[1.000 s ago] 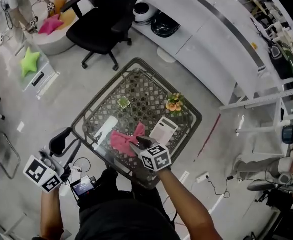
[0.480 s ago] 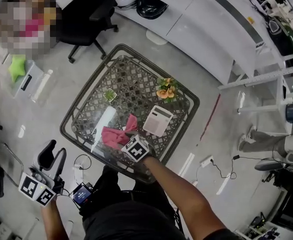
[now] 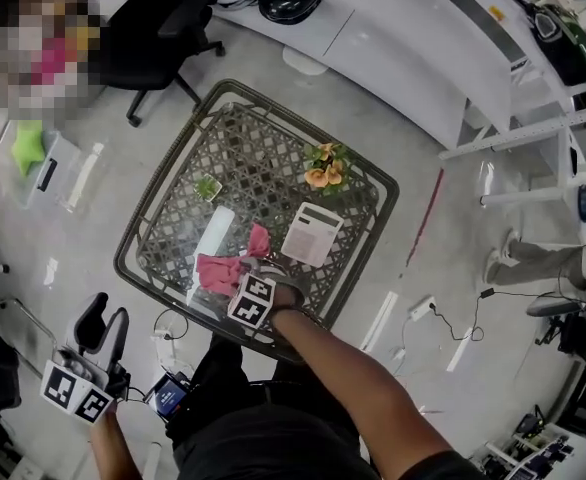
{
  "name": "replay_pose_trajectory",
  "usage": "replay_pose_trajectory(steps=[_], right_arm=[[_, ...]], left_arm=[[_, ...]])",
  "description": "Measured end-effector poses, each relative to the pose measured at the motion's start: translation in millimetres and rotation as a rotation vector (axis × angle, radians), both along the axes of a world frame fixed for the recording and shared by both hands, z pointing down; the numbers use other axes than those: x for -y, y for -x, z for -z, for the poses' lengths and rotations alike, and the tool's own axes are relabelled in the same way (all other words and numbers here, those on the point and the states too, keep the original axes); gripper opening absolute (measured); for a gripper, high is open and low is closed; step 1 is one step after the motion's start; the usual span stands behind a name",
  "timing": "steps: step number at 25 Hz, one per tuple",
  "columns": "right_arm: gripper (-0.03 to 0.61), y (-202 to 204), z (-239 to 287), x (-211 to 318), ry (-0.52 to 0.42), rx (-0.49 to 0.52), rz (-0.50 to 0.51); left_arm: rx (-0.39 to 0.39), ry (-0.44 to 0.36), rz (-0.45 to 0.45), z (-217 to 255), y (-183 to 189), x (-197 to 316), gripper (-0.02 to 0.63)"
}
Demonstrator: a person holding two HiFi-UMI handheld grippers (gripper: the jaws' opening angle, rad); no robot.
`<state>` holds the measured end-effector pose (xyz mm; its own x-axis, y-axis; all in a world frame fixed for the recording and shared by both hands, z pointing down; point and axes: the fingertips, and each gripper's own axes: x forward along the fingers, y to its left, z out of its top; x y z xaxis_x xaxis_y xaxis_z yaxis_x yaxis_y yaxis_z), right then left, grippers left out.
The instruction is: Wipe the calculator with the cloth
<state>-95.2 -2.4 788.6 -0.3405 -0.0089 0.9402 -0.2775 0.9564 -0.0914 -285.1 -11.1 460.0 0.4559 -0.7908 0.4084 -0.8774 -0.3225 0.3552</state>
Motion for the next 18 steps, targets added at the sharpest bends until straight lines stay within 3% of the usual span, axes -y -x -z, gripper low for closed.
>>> replay_pose_trajectory(steps=[7, 13, 18], right_arm=[[0.095, -6, 1, 9, -0.126, -0.05, 0.125], [0.083, -12, 31, 32, -0.312, -0.03, 0.215], [0.083, -27, 60, 71, -0.464, -0.005, 0.202]], left_arm=[[0.003, 0.005, -0.019, -3, -13, 7, 0.19], [0.01, 0.008, -0.032, -2, -22, 14, 0.19], [0.01, 0.013, -0.04, -2, -31, 20, 0.192]])
